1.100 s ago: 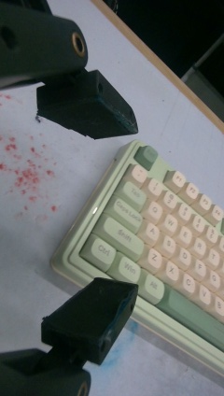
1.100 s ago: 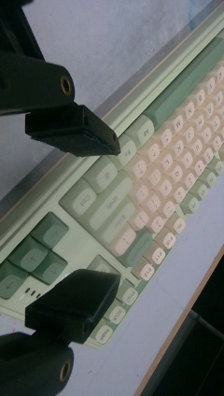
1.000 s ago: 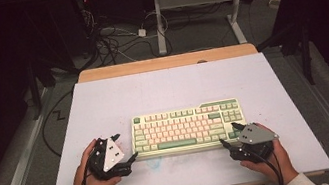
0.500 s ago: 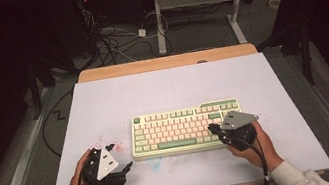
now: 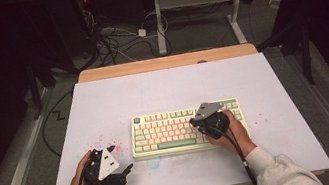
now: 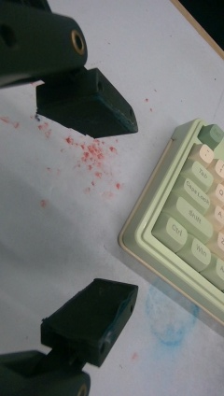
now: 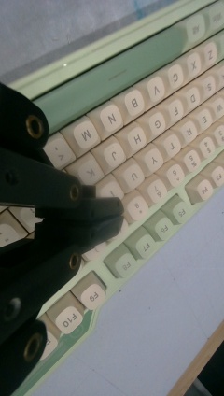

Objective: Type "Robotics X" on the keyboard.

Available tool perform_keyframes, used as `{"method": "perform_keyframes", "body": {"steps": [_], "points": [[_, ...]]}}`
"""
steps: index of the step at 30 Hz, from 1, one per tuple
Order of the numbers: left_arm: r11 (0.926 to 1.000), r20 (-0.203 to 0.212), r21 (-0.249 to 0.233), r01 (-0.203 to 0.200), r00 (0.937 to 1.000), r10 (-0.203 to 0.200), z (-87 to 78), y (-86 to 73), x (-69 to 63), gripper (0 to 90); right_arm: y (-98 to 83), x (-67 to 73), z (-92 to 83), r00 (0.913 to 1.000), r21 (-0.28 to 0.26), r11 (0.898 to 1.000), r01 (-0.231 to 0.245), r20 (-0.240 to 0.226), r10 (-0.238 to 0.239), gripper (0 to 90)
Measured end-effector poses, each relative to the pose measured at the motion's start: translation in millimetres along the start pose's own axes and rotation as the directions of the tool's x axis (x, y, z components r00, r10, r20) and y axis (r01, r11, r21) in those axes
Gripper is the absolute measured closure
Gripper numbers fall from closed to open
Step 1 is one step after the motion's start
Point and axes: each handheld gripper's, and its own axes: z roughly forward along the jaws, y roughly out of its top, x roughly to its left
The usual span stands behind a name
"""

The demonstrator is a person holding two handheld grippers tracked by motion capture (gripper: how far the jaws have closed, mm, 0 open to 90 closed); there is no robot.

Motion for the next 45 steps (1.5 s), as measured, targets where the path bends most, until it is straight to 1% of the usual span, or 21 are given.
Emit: {"method": "perform_keyframes", "body": {"steps": [3, 6, 9, 10, 11, 12, 14, 16, 17, 19, 22, 30, 34, 36, 37, 39, 42, 45], "points": [[1.0, 0.003, 0.002, 0.002, 1.0, -0.002, 0.6, -0.2, 0.0, 18.5, 0.3, -1.5, 5.6, 1.0, 0.009, 1.0, -0.003, 0.006, 0.003, 90.0], [1.0, 0.008, 0.007, -0.004, 1.0, 0.004, 1.6, 0.1, -1.0, 18.5, 0.7, -2.3, 9.2, 1.0, 0.015, 1.0, 0.005, 0.007, -0.005, 90.0], [0.9997, 0.008, 0.02, -0.012, 0.9999, 0.012, 3.3, 0.2, -1.8, 18.5, 0.9, -2.4, 11.2, 0.9999, 0.016, 1.0, -0.003, 0.011, 0.003, 90.0], [0.9996, 0.01, 0.024, -0.015, 0.9998, 0.015, 3.6, 0.2, -1.9, 18.5, 1.1, -2.8, 12.0, 1.0, 0.021, 1.0, 0.002, 0.008, -0.002, 90.0], [0.9995, 0.012, 0.026, -0.016, 0.9998, 0.016, 3.9, 0.2, -2.1, 18.5, 0.5, -2.6, 13.5, 1.0, 0.042, 0.999, 0.008, -0.004, -0.008, 90.0], [0.9995, 0.011, 0.026, -0.017, 0.9998, 0.016, 3.9, 0.2, -2.2, 18.5, 0.6, -2.4, 13.1, 1.0, 0.042, 0.999, 0.002, -0.007, -0.002, 90.0], [0.9995, 0.012, 0.027, -0.016, 0.9998, 0.016, 4.1, 0.1, -2.1, 18.5, 1.0, -1.6, 12.5, 1.0, 0.041, 0.999, 0.005, -0.003, -0.005, 90.0], [0.9995, 0.012, 0.026, -0.015, 0.9998, 0.015, 4.1, -0.2, -1.7, 18.5, 0.8, -2.4, 11.1, 1.0, 0.028, 1.0, -0.002, -0.007, 0.002, 90.0], [0.9995, 0.012, 0.027, -0.015, 0.9998, 0.015, 4.2, -0.3, -1.6, 18.5, 1.0, -2.4, 8.9, 0.9998, 0.017, 1.0, -0.015, -0.008, 0.015, 90.0], [0.9994, 0.011, 0.031, -0.015, 0.9998, 0.014, 4.5, -0.6, -1.2, 18.5, 1.5, -3.1, 5.6, 0.9999, 0.0, 1.0, -0.015, -0.005, 0.015, 89.6], [0.9993, 0.013, 0.035, -0.016, 0.9998, 0.016, 4.9, -0.7, -1.2, 18.5, 2.0, -3.5, -0.6, 0.9996, -0.03, 0.999, -0.027, -0.004, 0.027, 87.3], [0.9988, 0.015, 0.045, -0.022, 0.9997, 0.022, 5.5, -0.8, -2.0, 18.5, 0.2, -4.7, -22.2, 0.9992, -0.113, 0.993, -0.04, -0.002, 0.04, 81.6], [0.9984, 0.016, 0.05, -0.026, 0.9996, 0.025, 5.8, -0.8, -2.3, 18.5, -1.2, -4.3, -32.7, 0.9992, -0.147, 0.988, -0.038, 0.003, 0.039, 76.4], [0.9984, 0.015, 0.05, -0.027, 0.9995, 0.026, 5.5, -0.7, -2.3, 18.5, -1.8, -3.2, -37.2, 0.9996, -0.162, 0.986, -0.029, -0.001, 0.029, 70.9], [0.9985, 0.015, 0.049, -0.025, 0.9996, 0.025, 5.4, -0.8, -2.2, 18.5, -2.2, -2.6, -39.3, 0.9996, -0.17, 0.985, -0.026, 0.002, 0.027, 69.9], [0.9985, 0.016, 0.049, -0.024, 0.9996, 0.024, 5.1, -0.9, -2.1, 18.5, -3.1, -0.4, -43.3, 0.9996, -0.176, 0.984, -0.026, 0.008, 0.028, 64.2], [0.9984, 0.016, 0.05, -0.026, 0.9995, 0.025, 4.9, -1.0, -2.2, 18.5, -6.3, 1.9, -49.9, 0.9995, -0.202, 0.979, -0.022, 0.017, 0.026, 55.0], [0.9983, 0.016, 0.051, -0.027, 0.9995, 0.026, 4.9, -1.1, -2.3, 18.5, -11.2, 3.3, -55.6, 0.9987, -0.213, 0.977, -0.01, 0.046, 0.021, 45.0]]}}
